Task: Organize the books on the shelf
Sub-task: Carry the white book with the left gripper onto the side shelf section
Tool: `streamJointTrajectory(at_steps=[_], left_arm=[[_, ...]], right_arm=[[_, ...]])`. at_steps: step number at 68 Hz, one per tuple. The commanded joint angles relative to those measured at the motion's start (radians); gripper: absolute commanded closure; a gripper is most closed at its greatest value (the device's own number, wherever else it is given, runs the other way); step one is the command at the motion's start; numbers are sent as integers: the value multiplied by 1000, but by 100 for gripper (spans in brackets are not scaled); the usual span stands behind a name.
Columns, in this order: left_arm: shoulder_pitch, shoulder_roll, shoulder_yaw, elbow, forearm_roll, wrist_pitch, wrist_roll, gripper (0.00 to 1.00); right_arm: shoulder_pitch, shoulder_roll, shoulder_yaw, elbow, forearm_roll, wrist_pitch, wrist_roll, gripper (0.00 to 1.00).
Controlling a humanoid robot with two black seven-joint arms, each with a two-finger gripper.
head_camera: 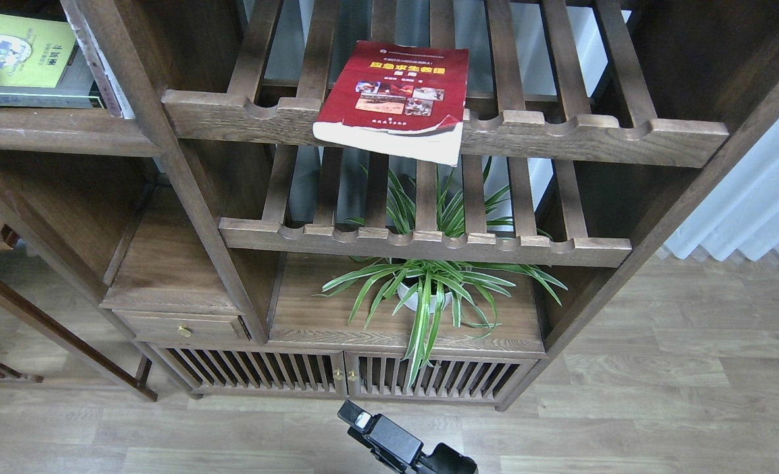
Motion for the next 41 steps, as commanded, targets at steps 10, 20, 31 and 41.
streamJointTrajectory(at_steps=[10, 20, 31, 41], left_arm=[[-107, -8, 133, 54, 3, 0, 0, 95], [-240, -10, 248, 144, 3, 0, 0, 95], [-320, -24, 322, 226, 3, 0, 0, 94], [-360, -38, 359, 266, 4, 0, 0, 93]], right_arm=[[0, 0, 0, 0, 0, 0, 0, 0], [0, 0, 0, 0, 0, 0, 0, 0], [0, 0, 0, 0, 5, 0, 0, 0], [0, 0, 0, 0, 15, 0, 0, 0]])
